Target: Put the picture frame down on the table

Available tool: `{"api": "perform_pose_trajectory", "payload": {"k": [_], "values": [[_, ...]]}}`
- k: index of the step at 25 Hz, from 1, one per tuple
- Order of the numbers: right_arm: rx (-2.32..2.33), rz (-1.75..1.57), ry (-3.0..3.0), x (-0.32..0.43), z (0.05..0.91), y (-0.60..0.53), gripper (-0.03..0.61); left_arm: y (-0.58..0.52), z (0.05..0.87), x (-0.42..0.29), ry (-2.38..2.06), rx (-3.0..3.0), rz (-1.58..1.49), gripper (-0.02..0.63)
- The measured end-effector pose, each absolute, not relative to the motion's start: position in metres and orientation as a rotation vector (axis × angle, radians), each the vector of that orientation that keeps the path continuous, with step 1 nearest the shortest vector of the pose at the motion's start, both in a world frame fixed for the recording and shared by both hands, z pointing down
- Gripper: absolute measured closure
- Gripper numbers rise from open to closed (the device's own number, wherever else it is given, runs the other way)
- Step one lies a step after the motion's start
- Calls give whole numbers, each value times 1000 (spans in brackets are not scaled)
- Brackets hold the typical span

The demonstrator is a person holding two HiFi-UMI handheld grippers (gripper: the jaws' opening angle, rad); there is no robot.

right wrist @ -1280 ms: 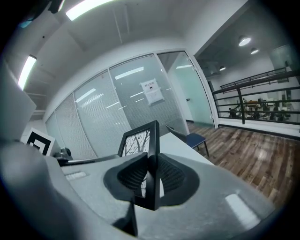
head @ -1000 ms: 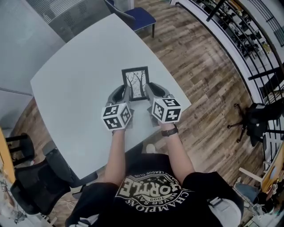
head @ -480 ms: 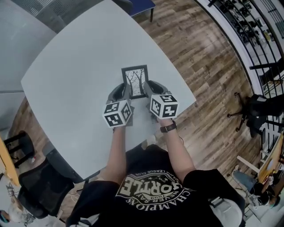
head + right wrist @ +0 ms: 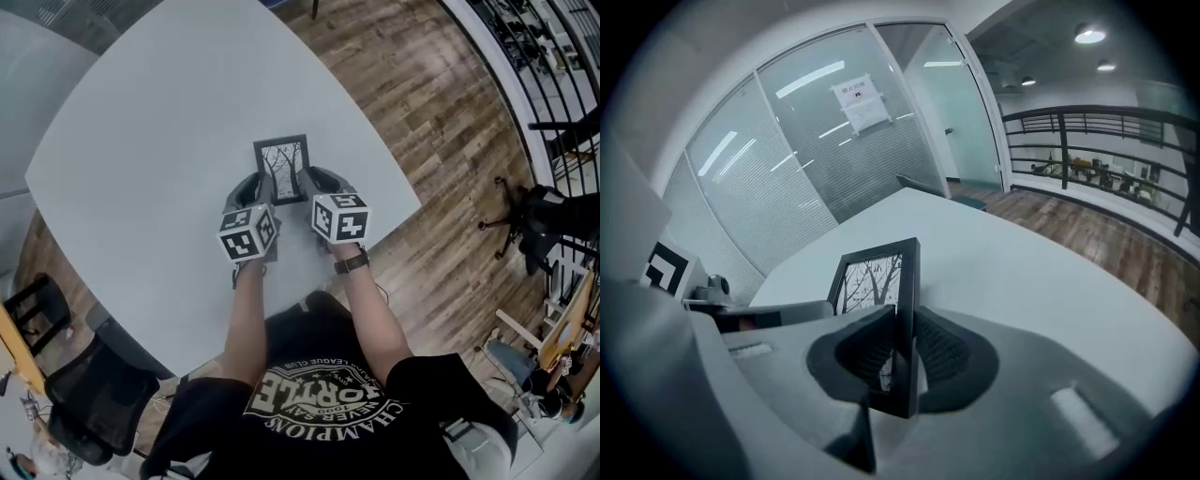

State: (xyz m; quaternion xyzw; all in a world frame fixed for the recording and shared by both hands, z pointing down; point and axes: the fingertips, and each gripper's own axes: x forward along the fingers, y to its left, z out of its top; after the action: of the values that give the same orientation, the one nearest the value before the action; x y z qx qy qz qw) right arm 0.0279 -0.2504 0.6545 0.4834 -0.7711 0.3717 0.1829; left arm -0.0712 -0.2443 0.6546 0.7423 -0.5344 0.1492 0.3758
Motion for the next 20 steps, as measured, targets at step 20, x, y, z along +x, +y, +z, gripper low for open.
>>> {"api": "perform_pose_trajectory", "payload": {"k": [20], "values": [[1267,1094,-2070,16,719,-268,511,-259,720,-80,-1317,1801,450,540]]}}
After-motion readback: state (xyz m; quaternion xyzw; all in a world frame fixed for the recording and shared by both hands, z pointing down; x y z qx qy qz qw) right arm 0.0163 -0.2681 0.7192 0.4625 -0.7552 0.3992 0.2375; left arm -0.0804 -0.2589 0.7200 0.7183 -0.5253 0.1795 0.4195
